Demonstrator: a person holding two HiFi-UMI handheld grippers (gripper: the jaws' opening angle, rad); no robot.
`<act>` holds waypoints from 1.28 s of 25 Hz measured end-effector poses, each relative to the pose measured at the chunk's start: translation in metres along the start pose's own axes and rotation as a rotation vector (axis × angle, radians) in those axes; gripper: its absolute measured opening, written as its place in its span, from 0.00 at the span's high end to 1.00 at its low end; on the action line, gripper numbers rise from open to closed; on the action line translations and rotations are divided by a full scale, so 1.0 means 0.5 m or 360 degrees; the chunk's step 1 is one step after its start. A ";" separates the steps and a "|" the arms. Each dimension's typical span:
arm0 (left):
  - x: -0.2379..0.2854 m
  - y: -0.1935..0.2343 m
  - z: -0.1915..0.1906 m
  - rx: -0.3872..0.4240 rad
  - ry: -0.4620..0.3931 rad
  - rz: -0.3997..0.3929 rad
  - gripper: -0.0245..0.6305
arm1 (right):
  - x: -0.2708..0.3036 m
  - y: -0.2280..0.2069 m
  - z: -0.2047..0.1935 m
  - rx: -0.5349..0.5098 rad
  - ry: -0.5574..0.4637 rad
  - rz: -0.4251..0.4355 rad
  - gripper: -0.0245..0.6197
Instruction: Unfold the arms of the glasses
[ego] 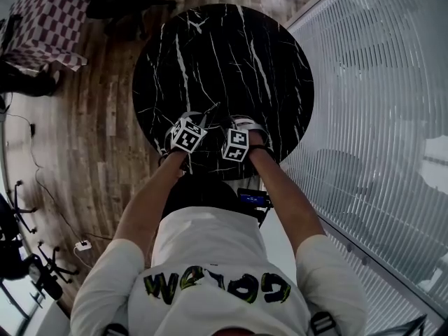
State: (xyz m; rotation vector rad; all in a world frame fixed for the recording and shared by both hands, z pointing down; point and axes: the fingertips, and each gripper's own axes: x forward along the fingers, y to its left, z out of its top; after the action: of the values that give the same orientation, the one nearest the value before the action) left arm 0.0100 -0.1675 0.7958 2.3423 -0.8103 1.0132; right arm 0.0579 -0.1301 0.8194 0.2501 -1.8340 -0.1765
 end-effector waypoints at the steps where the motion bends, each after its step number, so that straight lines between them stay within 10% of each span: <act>1: 0.001 0.002 0.000 -0.0002 -0.0003 0.0005 0.95 | -0.002 0.005 0.001 0.0012 -0.0004 0.0004 0.94; 32: 0.011 0.025 0.012 -0.0069 -0.0045 0.0129 0.95 | -0.047 0.122 0.052 0.0649 -0.0006 0.0105 0.94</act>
State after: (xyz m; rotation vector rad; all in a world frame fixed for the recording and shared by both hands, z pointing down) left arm 0.0077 -0.1817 0.7986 2.3084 -0.9352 0.9878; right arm 0.0344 -0.0651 0.8057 0.4719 -1.8675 0.2467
